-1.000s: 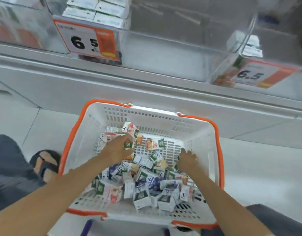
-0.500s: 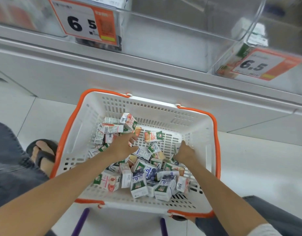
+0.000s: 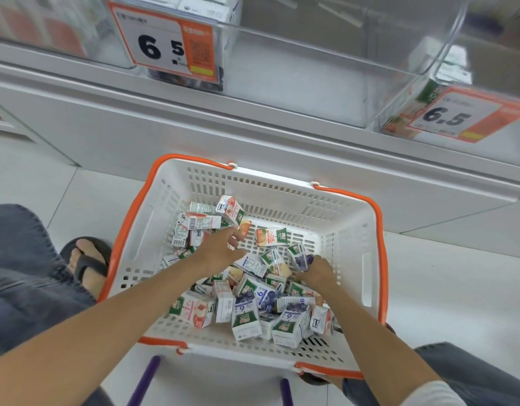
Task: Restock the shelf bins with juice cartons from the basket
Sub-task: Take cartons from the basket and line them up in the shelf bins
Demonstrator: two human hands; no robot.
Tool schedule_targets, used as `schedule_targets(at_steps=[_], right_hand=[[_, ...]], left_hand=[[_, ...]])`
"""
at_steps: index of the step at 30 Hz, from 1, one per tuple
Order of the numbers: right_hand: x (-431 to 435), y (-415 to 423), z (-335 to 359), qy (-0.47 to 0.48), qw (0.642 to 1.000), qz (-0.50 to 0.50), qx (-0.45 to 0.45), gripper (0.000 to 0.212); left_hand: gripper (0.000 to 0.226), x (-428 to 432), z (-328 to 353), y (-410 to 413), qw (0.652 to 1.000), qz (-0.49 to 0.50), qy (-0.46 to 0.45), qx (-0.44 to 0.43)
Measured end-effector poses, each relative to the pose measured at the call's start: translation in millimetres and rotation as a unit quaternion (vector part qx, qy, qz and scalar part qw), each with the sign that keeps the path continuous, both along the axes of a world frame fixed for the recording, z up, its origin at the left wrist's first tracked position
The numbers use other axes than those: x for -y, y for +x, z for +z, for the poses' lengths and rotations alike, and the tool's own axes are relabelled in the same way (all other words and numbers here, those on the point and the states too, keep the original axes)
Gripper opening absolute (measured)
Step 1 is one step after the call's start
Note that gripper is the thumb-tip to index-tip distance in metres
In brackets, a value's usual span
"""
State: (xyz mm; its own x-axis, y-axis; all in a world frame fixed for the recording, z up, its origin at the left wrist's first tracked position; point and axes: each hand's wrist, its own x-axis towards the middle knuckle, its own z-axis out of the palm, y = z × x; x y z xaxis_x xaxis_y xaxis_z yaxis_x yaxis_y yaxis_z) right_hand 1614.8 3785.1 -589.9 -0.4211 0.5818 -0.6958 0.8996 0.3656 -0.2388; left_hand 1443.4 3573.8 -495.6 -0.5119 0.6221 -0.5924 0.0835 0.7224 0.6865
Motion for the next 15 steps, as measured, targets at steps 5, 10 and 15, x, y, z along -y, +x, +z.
schedule_targets(at_steps=[5,10,15], right_hand=[[5.1,-17.1,24.1,-0.069,0.981,-0.107,-0.148,0.014],[26.1,-61.0,73.8,-0.304,0.924,0.029,-0.229,0.043],[47.0,-64.3,65.5,-0.297,0.928,0.201,-0.101,0.076]], left_hand=[[0.027,-6.1,-3.4,-3.9,0.99,0.111,0.006,0.083],[0.057,-27.4,2.2,-1.9,0.889,0.276,0.043,0.363],[0.047,-0.4,-2.2,-20.5,0.889,0.332,0.04,0.314]])
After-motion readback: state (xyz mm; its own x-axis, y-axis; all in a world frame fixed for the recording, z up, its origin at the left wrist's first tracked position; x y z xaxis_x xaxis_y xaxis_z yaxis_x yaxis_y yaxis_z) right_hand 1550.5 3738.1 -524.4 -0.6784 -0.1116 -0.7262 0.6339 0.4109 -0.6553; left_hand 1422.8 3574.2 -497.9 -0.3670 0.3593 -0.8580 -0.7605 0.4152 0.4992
